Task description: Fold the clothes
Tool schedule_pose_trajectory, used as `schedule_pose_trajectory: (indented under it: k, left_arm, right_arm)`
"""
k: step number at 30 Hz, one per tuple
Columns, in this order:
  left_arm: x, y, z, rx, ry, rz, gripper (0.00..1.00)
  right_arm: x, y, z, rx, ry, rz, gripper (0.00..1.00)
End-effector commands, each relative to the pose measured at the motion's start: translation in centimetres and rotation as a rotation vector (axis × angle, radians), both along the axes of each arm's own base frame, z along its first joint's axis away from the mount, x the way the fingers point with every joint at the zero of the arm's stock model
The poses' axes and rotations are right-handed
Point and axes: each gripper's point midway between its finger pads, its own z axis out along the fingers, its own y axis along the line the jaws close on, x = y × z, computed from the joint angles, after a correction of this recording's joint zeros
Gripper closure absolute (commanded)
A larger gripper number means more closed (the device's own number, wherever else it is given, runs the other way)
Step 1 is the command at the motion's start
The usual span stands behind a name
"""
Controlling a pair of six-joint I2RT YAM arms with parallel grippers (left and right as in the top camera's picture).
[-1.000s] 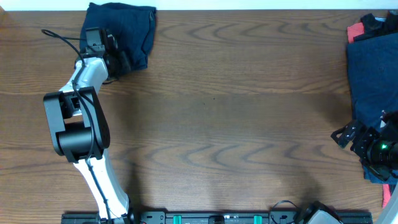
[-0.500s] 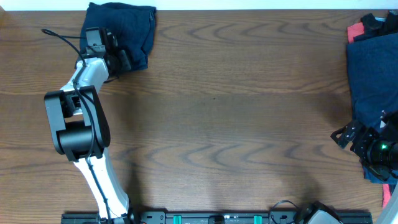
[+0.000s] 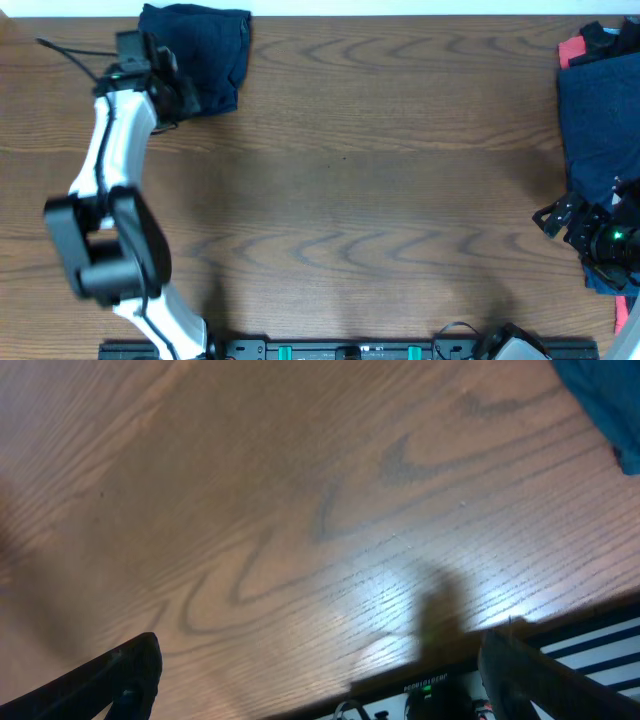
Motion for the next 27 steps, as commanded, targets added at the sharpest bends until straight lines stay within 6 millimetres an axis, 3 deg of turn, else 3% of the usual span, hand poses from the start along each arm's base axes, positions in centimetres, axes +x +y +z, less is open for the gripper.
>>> schedule_pose_trajectory:
  k: [1, 4, 6, 10, 12, 18, 27]
  left_arm:
    - [-1.2, -0.4, 6.7, 0.01, -0.119, 0.0, 0.94]
    - [-3.5, -0.7, 11.3, 0.02, -0.188, -0.001, 0.93]
    - [-5.6, -1.1, 14.5, 0.026, -0.239, -0.002, 0.83]
    - [-10.0, -1.9, 19.8, 0.036, -0.338, -0.006, 0.16]
    - [-12.2, -2.2, 21.9, 0.043, -0.385, -0.007, 0.0]
    - [-18.4, -4.7, 26.1, -0.004, -0.5, -0.075, 0.02]
    - [-25.3, -9.7, 26.8, -0.066, -0.515, -0.313, 0.02]
  right_arm:
    - [0.5, 0.1, 0.4, 0.003, -0.032, 0.021, 0.01]
    - [1.7, 1.2, 1.2, 0.07, -0.108, 0.044, 0.01]
    - [2.5, 2.1, 2.0, 0.119, -0.166, 0.062, 0.01]
    - [3.2, 3.1, 3.2, 0.161, -0.246, 0.098, 0.01]
    - [3.1, 3.5, 3.7, 0.157, -0.278, 0.121, 0.01]
    - [1.7, 4.7, 5.8, 0.083, -0.376, 0.145, 0.01]
    - [-3.1, 10.2, 8.5, 0.068, -0.543, 0.247, 0.01]
